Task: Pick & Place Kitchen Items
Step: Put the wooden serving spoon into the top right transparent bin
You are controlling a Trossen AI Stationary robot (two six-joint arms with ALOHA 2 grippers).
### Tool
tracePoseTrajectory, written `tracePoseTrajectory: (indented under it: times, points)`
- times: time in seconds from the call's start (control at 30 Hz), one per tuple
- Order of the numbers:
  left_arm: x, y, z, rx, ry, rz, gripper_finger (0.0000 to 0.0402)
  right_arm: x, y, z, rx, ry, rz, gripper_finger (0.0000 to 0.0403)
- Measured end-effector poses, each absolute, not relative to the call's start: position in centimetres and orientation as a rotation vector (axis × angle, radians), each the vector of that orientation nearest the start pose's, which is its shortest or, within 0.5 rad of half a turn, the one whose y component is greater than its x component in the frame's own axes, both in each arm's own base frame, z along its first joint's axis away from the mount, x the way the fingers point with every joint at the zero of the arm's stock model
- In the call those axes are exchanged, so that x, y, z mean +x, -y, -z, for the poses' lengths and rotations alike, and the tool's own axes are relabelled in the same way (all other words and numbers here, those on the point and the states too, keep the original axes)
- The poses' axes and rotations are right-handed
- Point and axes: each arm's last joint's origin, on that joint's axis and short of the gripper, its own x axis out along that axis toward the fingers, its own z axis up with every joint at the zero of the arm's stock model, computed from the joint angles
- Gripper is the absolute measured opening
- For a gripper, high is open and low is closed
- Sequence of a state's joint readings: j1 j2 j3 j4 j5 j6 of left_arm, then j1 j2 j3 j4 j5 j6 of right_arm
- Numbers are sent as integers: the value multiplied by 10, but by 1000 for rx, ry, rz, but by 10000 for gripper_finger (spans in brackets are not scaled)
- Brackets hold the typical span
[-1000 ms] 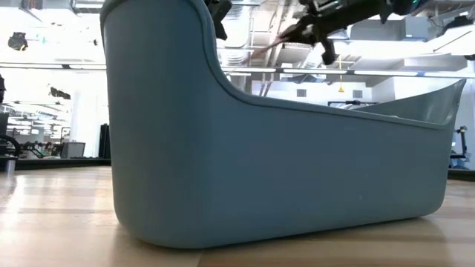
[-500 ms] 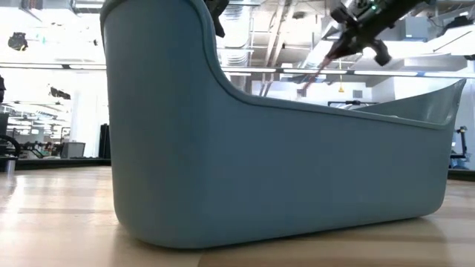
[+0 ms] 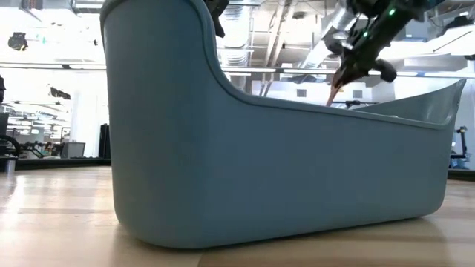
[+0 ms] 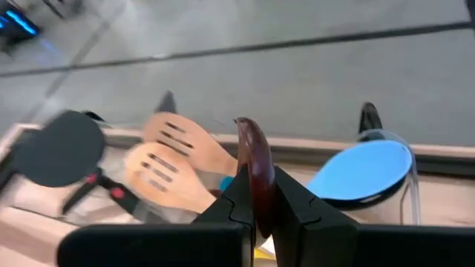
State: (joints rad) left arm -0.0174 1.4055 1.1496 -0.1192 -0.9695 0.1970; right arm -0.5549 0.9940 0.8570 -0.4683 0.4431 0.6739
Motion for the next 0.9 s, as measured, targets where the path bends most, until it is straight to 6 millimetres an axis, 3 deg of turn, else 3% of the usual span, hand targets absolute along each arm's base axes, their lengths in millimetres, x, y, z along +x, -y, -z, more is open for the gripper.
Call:
tracePoseTrajectory:
  times: [0.47,0.67,0.9]
  points:
    - [307,-19,-328,365,-441,-905,149,194,159,-249,735,-480,1164,12]
    - [307,-19,-328,366,-443,-905,149,195,163,-237,773,-540,1182,77]
    - [307,-19,-327,368,-447,-904,149,185,160,-247,759,-535,1165,139]
